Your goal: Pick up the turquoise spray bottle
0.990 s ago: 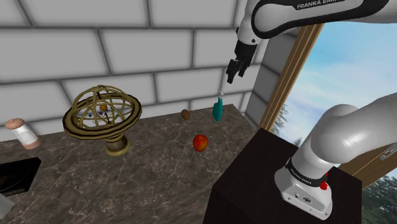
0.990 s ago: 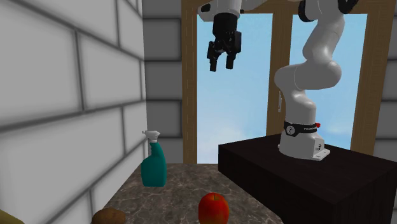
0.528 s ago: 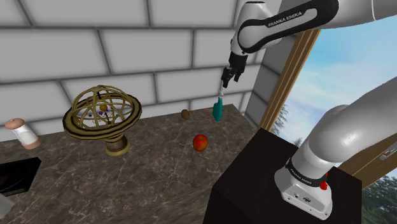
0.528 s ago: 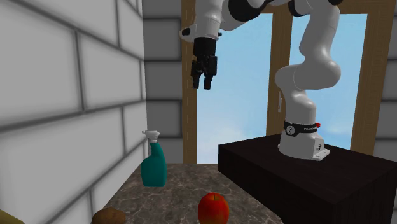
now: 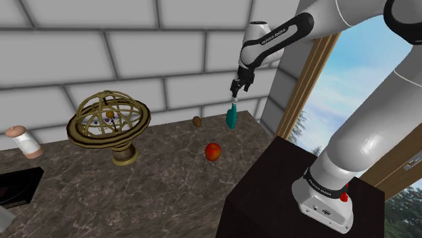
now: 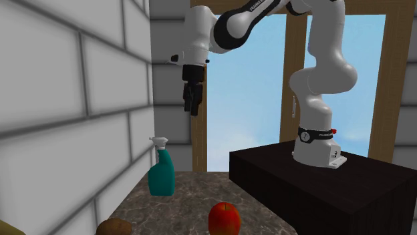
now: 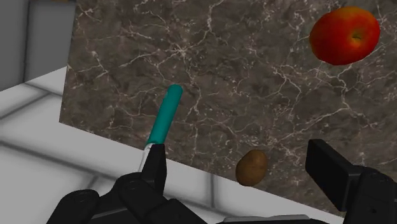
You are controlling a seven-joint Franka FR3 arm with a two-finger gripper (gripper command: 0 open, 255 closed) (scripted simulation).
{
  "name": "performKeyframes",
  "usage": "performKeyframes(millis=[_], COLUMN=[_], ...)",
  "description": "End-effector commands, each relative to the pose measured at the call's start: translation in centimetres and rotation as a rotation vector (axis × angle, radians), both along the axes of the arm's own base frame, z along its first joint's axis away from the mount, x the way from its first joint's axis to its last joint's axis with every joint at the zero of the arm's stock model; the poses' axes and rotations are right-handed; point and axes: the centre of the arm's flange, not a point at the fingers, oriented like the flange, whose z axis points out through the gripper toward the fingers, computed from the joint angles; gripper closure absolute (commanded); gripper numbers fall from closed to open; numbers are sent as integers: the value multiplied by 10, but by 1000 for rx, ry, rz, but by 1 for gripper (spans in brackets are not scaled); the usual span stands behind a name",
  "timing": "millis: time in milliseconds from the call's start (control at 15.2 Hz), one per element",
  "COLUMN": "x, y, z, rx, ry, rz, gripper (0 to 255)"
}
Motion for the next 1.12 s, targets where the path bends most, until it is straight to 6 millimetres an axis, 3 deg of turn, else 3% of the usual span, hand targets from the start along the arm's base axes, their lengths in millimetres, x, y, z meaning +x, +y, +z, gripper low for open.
performKeyframes(millis=[0,594,1056], x=[9,59,60], y=[-17,-89,-91], z=[-18,-96,-130], rx=[-7,-35,-36], ry=[2,13,13], rz=[-14,-79,-81], gripper=[0,0,0])
